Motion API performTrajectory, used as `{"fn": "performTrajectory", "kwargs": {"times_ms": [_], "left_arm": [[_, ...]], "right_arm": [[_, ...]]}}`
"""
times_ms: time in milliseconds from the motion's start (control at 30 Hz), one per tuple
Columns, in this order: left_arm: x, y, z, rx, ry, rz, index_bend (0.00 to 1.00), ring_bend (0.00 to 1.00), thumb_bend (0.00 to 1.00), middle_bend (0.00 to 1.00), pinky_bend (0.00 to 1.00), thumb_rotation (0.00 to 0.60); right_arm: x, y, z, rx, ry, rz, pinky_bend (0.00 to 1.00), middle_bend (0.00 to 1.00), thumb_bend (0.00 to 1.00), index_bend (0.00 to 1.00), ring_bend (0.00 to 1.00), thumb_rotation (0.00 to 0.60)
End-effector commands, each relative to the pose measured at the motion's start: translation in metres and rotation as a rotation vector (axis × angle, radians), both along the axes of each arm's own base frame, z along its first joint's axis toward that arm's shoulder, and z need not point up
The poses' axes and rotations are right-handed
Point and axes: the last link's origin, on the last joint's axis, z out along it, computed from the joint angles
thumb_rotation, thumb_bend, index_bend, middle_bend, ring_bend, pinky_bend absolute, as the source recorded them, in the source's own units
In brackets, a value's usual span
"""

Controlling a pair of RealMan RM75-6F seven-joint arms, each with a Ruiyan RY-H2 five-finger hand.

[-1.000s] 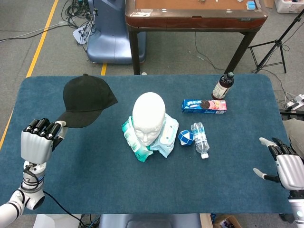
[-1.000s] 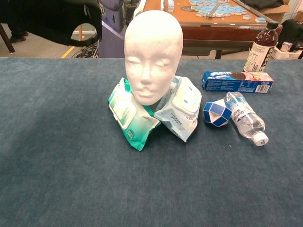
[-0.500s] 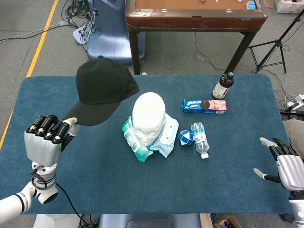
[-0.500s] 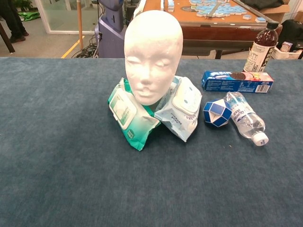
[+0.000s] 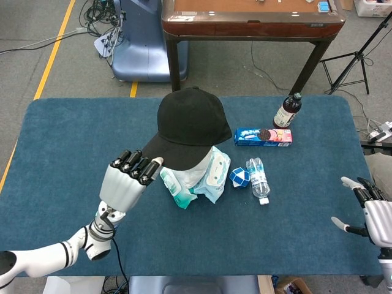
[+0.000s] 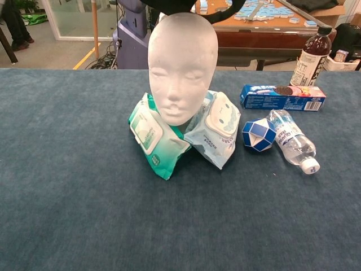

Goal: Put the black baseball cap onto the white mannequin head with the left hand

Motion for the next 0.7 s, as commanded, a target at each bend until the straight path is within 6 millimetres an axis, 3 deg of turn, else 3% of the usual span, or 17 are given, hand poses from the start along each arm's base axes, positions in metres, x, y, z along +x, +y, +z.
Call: {"fn": "performTrajectory", "kwargs": {"times_ms": [33, 267, 700], "left_arm": [[0.004, 0.003, -0.018, -0.016, 0.027, 0.003, 0.83, 0.70, 0.32, 0.95, 0.83, 0.600], [-0.009, 0.005, -0.033, -0.026, 0.062, 0.024, 0.83, 0.70, 0.32, 0.95, 0.83, 0.600], [-0.053, -0.007, -0.058, -0.070, 0.097, 0.119, 0.81, 0.69, 0.32, 0.95, 0.83, 0.600]], "right_arm": [[0.000, 0.000, 0.001, -0.002, -0.002, 0.000, 0.20, 0.27, 0.00, 0.18, 0.13, 0.600], [0.000, 0.000, 0.001, 0.003, -0.002, 0.003, 0.20, 0.27, 0.00, 0.18, 0.13, 0.600], [0.000, -0.001, -0.002, 0.010, 0.007, -0.002, 0.20, 0.27, 0.00, 0.18, 0.13, 0.600]]}}
